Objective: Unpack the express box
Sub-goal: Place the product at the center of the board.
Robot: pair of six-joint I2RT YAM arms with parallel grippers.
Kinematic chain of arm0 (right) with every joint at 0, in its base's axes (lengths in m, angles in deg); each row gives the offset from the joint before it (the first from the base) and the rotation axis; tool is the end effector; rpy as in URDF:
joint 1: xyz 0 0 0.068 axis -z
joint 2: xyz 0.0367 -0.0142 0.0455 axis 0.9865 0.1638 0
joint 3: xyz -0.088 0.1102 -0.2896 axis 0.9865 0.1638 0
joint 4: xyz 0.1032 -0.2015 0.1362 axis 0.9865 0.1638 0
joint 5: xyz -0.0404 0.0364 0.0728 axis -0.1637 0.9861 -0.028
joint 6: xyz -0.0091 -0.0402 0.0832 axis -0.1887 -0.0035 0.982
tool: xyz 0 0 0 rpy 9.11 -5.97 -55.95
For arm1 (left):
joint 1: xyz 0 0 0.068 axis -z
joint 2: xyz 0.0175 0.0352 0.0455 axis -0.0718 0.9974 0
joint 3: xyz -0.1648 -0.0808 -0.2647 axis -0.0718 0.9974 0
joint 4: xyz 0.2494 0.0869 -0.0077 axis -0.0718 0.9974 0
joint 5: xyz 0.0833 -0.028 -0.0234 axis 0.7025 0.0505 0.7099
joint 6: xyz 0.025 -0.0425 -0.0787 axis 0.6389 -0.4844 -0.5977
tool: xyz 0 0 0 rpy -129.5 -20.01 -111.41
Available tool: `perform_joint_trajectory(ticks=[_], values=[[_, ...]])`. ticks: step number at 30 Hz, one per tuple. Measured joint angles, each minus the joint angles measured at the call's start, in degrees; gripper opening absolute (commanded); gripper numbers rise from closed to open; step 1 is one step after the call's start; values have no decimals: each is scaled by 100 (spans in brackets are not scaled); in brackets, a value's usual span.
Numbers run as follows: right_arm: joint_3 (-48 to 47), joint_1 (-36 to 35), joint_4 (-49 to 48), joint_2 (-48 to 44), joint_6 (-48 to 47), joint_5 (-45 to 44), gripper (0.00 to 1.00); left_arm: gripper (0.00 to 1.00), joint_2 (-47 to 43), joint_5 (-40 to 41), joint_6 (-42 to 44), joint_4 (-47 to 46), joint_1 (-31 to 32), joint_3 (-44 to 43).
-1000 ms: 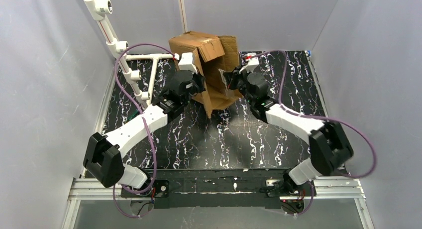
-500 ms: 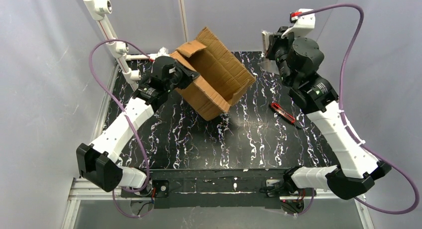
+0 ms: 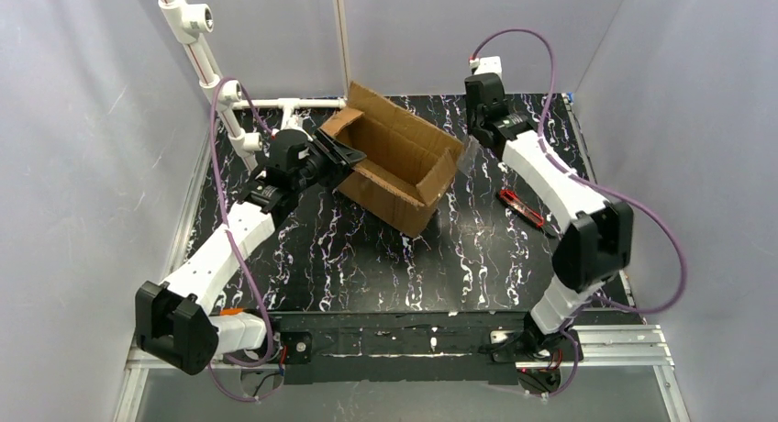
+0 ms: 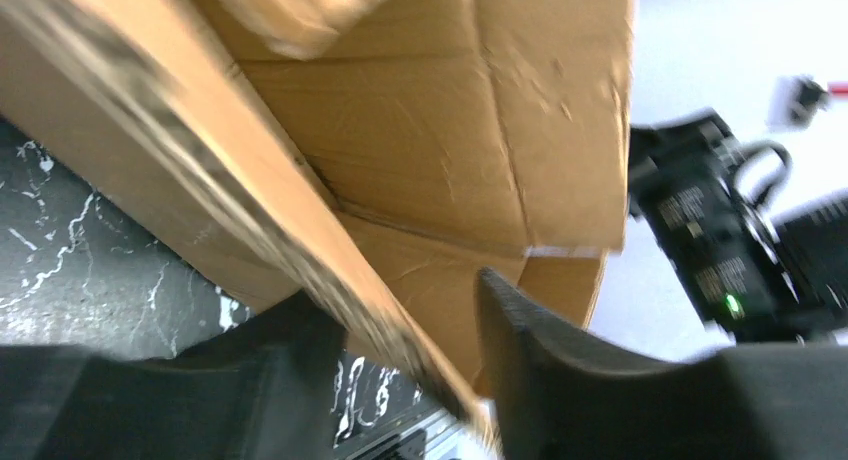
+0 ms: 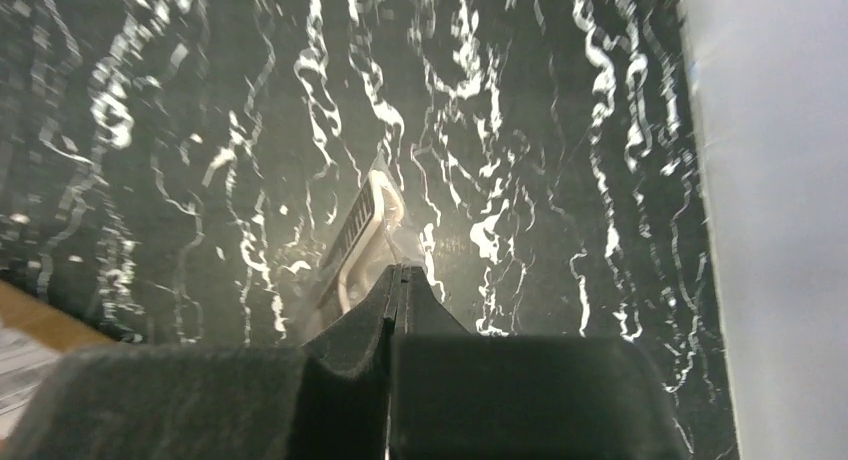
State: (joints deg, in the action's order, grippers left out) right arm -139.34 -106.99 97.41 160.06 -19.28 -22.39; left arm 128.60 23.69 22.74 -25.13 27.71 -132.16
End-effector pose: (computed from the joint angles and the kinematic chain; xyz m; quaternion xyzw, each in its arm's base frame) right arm 0.3926 0.1441 0.4145 0.0008 0.8289 -0.0939 0.5515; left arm 0.2930 -0.1410 0.3764 -0.2402 0.7611 -0.4594 0.3898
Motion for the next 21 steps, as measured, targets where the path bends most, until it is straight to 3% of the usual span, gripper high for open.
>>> perform_joint_trajectory(ticks=[6,9,16,21], values=[[11,411,173,903,236,643,2,77,-269,-2,184,553,15,4],[7,466,249,1071,345,850,13,84,-415,7,223,761,15,4],[-382,509,535,1434,420,1126,65,85,-688,-72,354,1329,15,-146],[-632,507,730,1572,417,1276,77,90,-693,-520,901,940,13,-240]])
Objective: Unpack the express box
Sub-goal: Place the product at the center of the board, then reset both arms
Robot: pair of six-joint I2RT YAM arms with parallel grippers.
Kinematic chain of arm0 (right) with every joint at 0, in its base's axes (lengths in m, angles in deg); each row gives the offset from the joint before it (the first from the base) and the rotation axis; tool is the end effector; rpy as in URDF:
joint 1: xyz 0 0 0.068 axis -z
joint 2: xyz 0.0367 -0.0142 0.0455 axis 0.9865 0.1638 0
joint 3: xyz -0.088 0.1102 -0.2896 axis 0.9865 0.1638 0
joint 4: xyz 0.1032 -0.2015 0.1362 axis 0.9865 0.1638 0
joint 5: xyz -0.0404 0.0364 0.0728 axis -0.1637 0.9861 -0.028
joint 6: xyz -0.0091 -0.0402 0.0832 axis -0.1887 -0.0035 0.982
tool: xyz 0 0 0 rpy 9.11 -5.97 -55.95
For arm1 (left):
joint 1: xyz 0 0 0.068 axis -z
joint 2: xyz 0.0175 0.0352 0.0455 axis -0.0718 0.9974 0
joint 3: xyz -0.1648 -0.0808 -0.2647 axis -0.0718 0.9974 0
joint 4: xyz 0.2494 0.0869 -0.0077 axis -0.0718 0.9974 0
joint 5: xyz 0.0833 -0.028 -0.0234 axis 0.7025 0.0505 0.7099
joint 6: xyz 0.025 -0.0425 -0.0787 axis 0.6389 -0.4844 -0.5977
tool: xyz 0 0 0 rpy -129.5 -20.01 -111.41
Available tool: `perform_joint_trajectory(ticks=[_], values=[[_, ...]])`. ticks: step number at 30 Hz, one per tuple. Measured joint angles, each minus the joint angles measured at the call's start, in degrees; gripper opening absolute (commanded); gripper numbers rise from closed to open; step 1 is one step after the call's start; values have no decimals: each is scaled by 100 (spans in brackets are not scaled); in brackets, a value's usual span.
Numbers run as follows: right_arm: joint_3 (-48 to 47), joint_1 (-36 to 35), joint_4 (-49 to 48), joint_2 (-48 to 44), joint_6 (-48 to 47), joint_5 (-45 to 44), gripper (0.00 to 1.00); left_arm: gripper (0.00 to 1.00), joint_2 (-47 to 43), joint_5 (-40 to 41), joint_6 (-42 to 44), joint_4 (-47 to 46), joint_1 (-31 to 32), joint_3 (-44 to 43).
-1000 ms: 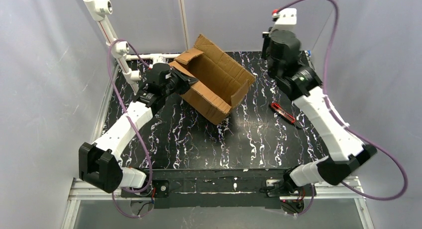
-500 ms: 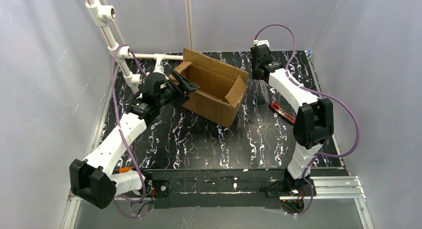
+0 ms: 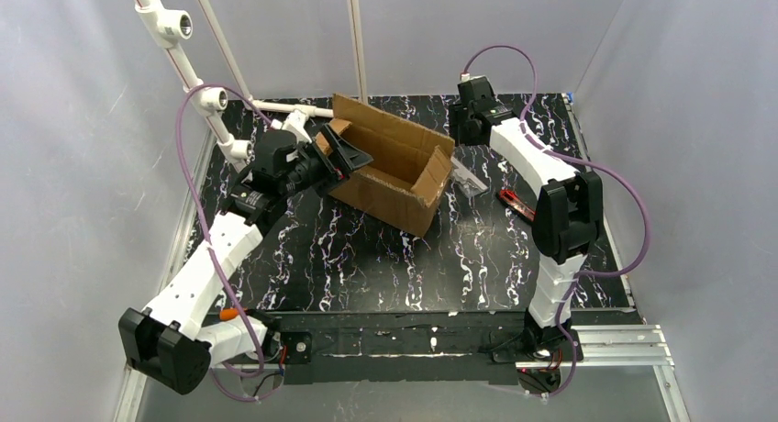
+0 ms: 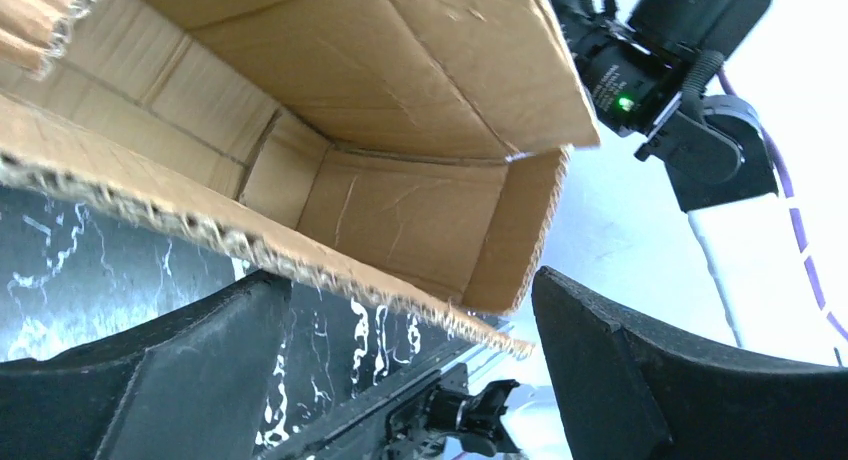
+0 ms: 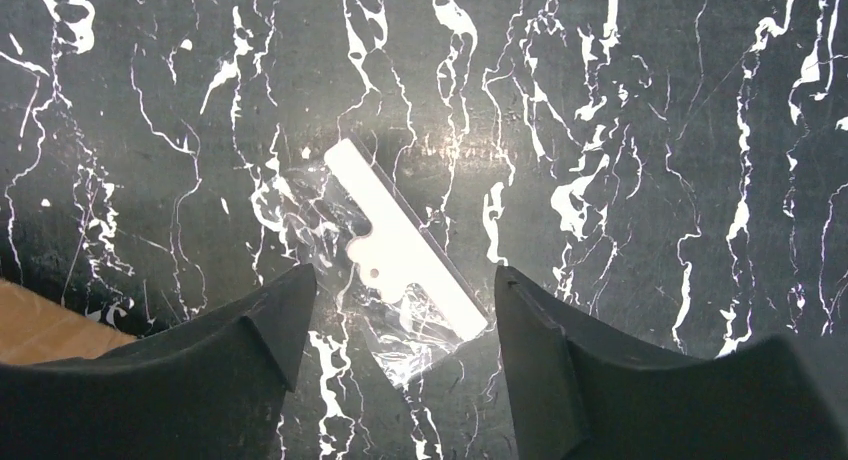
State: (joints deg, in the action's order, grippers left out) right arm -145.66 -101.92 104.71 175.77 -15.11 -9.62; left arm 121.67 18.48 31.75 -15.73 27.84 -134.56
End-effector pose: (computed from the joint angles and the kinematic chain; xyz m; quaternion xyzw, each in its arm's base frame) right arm 0.4645 0.1504 0.3167 -0.0207 0.9058 -0.0514 0.4200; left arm 0.2518 -0.1319 0.4035 -0.1519 0.7824 -0.4537 0.3986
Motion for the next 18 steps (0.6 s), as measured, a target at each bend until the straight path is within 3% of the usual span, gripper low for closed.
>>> perform_joint_trajectory(ticks=[7,12,18], values=[[-37,0,227,44,-17,109,88,92,256,-232,758,-341,0,-463],[-37,0,280,44,-42,136,90,93,245,-1027,1456,-1128,0,-461],[-61,0,332,42,-20,127,98,96,2,-1773,2542,-1325,0,-457]])
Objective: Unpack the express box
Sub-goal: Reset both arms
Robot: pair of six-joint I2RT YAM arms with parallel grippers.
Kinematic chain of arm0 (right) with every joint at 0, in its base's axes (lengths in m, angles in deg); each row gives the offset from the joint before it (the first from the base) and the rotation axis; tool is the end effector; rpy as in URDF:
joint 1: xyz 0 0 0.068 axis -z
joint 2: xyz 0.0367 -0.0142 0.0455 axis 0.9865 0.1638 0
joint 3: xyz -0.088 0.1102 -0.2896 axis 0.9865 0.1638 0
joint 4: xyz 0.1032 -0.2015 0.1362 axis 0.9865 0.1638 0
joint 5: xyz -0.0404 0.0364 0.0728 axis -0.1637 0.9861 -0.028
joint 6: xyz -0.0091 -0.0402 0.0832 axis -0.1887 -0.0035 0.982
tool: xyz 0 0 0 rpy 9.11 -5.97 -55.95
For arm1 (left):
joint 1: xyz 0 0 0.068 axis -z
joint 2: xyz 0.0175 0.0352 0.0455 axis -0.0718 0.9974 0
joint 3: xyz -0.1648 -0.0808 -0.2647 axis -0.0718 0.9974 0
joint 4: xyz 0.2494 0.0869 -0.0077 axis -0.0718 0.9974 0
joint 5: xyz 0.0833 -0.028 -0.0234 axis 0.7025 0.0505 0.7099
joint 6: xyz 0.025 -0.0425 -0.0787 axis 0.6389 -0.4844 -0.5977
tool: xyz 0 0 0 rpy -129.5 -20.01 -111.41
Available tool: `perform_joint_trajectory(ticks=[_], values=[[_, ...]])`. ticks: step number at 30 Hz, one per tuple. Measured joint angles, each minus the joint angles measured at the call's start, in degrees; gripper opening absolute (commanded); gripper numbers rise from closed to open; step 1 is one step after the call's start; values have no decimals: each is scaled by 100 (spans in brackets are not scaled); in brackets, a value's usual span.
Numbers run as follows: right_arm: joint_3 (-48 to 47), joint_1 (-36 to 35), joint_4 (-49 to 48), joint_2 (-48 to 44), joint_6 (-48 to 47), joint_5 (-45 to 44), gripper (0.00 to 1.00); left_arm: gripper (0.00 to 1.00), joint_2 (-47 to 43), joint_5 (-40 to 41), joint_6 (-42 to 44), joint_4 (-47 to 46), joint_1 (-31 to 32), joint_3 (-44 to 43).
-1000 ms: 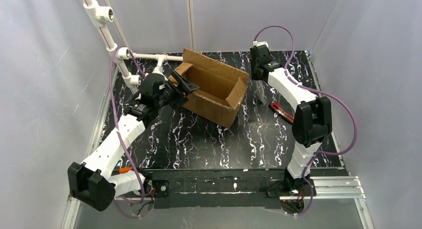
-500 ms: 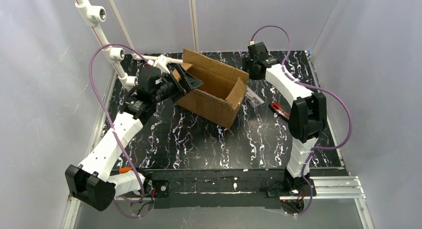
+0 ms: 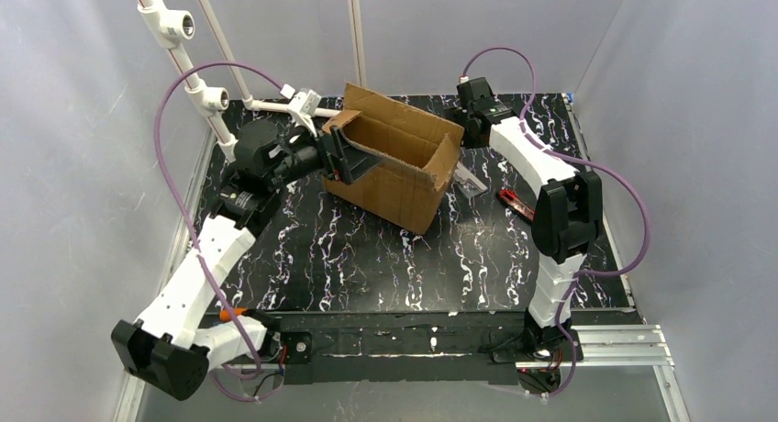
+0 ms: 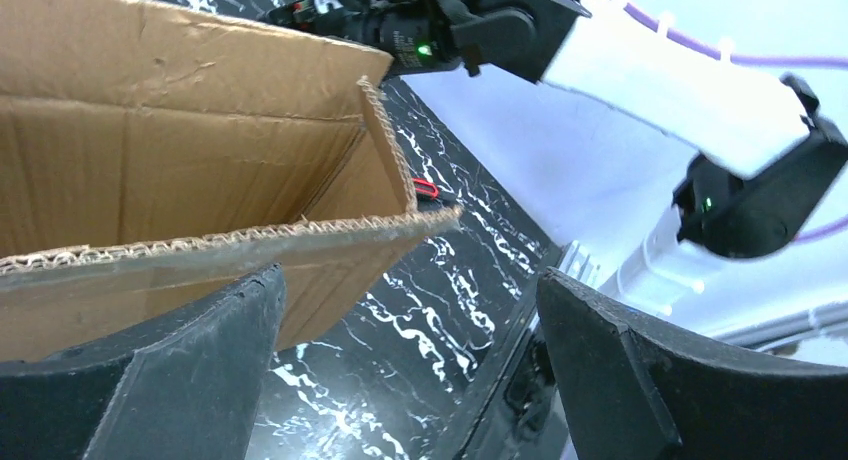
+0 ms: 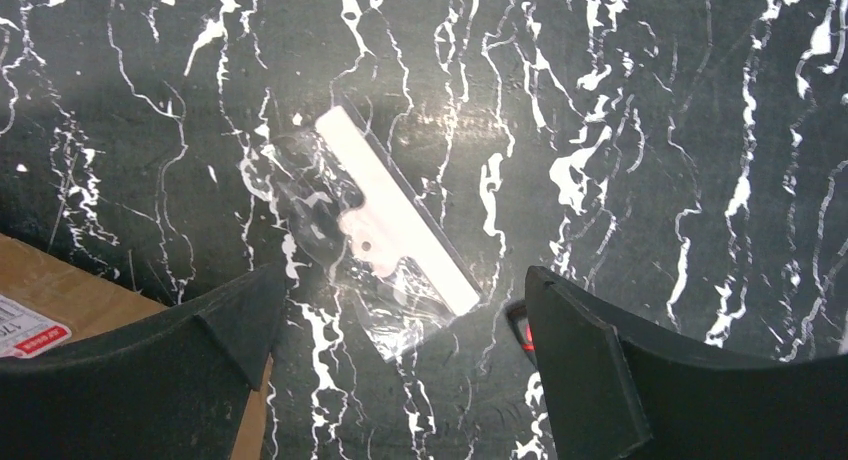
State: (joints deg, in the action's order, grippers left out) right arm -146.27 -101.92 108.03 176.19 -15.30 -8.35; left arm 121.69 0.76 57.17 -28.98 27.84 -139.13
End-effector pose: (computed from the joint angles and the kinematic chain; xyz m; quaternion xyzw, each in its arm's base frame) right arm 0.4608 0.1508 0.3105 -0.0319 0.9170 -0.0506 0.3944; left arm 0.2346 -0.1504 0.4707 0.1533 0.6813 -0.4811 0.5300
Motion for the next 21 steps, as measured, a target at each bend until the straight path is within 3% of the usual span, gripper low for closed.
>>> perform_joint_trajectory(ticks=[8,21], values=[[-190,0,623,-573,44,-627,98,98,-964,-452,1167,566,0,-299],[-481,7,872,-3547,37,-662,98,98,-2020,-426,1506,1005,0,-1655]])
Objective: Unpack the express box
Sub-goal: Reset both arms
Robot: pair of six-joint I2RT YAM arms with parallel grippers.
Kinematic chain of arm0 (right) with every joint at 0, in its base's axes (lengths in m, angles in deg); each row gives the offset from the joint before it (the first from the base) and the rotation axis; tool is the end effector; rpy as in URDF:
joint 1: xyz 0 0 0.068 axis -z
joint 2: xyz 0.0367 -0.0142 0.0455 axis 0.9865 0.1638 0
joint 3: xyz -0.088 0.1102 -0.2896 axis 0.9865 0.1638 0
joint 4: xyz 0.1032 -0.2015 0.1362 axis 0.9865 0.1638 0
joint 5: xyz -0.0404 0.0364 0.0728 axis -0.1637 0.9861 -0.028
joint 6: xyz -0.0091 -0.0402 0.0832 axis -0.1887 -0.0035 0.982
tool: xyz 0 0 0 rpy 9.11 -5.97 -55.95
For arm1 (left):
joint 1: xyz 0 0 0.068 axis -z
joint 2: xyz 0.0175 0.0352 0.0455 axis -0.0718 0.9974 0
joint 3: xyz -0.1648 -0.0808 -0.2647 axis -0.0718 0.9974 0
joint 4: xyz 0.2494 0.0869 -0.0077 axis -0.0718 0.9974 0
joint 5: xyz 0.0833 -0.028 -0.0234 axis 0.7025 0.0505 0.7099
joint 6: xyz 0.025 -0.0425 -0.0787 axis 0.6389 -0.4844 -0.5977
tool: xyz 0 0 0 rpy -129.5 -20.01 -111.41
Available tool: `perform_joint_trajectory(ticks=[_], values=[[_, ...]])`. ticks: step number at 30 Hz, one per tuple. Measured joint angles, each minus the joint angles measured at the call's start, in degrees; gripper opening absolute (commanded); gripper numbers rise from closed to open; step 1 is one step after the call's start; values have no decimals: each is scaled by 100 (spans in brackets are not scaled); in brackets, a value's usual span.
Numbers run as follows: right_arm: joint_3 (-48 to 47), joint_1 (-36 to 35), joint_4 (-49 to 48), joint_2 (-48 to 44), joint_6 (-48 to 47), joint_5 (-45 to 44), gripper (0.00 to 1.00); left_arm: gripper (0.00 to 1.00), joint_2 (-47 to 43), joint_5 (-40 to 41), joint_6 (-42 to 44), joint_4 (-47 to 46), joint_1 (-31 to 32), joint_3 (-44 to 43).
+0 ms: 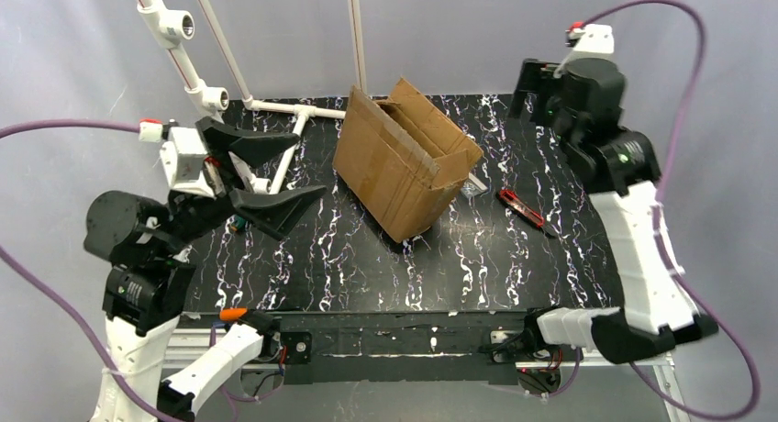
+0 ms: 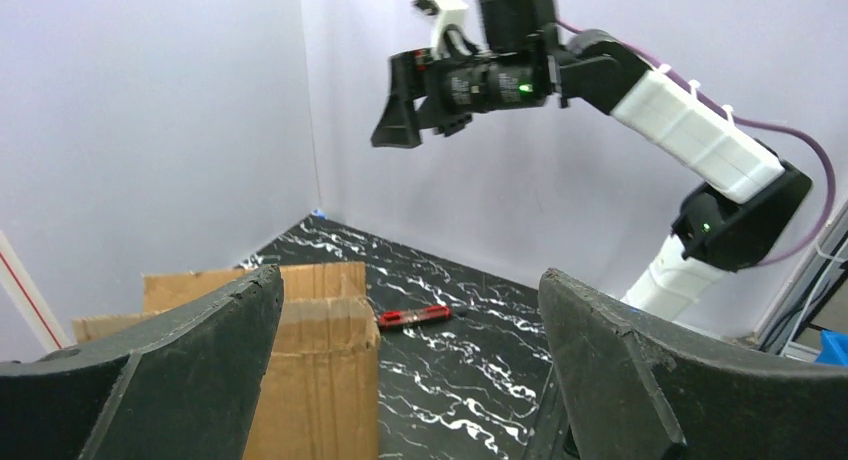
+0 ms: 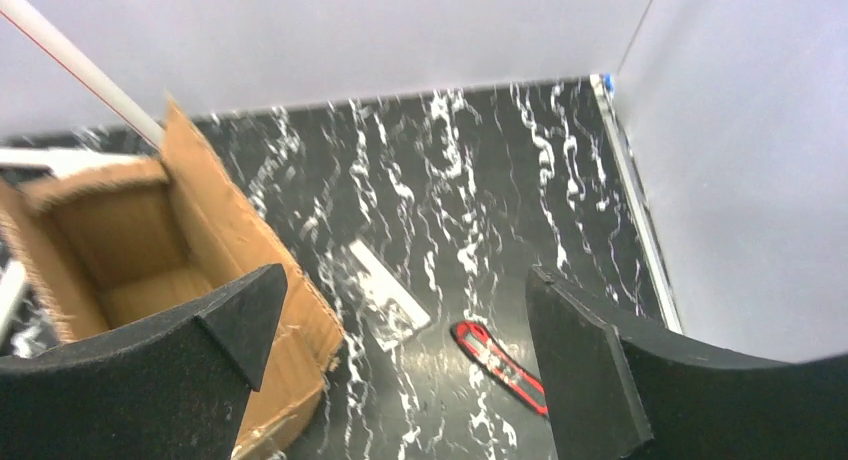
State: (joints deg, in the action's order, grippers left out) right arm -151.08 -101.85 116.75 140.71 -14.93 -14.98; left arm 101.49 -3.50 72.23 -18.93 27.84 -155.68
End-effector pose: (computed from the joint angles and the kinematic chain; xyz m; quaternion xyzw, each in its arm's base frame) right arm 0.2590 0.0620 0.5503 0.0595 0.7819 -0.0095 0.6205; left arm 0.0492 -0.0746 0.6028 0.2963 0.4677 -0.4205 0.7188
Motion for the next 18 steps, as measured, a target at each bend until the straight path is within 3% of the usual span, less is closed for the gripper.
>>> perform_joint_trajectory(ticks=[7,18], values=[[-22,2,-533,-1001,-59,61,98,98,-46,212,291,291,0,-494],[48,13,-691,-815,33,328,98,98,-63,509,555,581,0,-717]])
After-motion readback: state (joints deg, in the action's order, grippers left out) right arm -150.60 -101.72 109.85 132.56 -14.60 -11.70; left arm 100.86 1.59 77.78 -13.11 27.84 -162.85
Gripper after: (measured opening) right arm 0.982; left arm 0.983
